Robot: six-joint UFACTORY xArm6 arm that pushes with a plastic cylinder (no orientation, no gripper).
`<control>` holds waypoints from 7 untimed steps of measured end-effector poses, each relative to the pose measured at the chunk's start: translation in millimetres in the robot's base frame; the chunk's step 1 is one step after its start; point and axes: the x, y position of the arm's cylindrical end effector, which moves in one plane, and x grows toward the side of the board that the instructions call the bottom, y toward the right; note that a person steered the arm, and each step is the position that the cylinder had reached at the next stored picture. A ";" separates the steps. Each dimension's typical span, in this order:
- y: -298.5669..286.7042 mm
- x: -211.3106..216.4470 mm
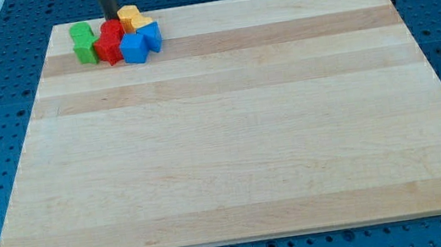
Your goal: Push the yellow hexagon towards the center of the board
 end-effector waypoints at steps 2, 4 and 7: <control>60.2 0.7; 86.2 0.7; 140.4 2.3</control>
